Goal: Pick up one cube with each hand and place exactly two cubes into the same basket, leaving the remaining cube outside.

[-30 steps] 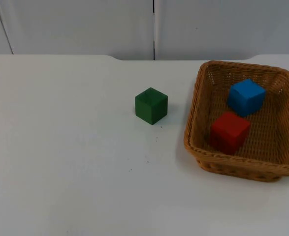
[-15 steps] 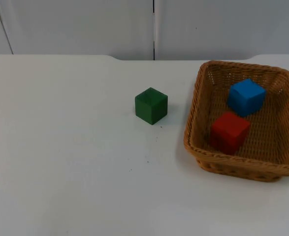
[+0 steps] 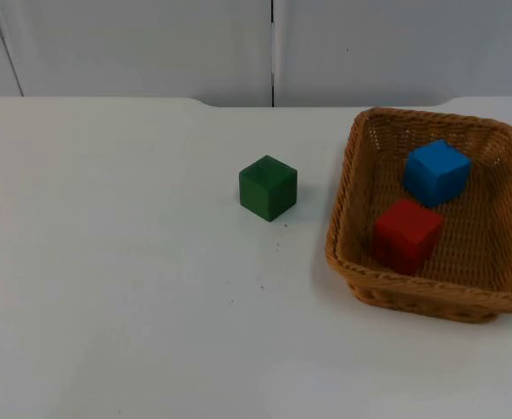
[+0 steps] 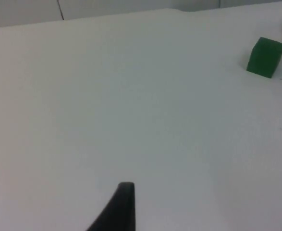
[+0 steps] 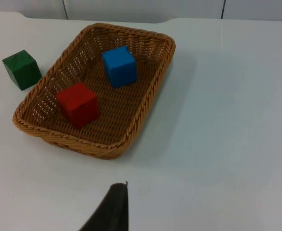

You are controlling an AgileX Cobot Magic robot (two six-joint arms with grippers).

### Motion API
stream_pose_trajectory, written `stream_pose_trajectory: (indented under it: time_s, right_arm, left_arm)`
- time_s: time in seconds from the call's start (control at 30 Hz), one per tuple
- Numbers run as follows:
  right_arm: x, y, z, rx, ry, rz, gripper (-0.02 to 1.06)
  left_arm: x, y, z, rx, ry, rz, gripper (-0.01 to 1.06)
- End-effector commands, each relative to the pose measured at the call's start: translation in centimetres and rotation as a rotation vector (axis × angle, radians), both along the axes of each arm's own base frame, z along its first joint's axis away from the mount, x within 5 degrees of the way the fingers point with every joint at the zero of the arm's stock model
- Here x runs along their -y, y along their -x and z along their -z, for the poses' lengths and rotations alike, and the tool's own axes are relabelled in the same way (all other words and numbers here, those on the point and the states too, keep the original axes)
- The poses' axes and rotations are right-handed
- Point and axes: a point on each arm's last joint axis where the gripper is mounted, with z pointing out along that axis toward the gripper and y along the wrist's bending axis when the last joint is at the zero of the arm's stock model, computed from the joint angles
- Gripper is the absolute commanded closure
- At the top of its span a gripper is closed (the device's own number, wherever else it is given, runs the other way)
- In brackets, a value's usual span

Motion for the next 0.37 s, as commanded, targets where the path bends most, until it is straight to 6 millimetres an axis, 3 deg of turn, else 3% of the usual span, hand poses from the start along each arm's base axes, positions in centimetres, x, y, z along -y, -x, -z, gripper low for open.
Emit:
stream_pose_trajectory:
  time_s: [0.0,0.33]
  right_arm:
    - [-0.04,-0.04,0.24,-0.005,-0.005,0.006,-0.01]
    - [-0.04,-0.04,0.24,-0.005,-0.005,0.006,-0.01]
  left_arm:
    - [0.05,0.00,0.12,0.000,0.005,-0.018,0.00]
    - [0.12,0.03,0.12,0.000,0.005,-0.149,0.00]
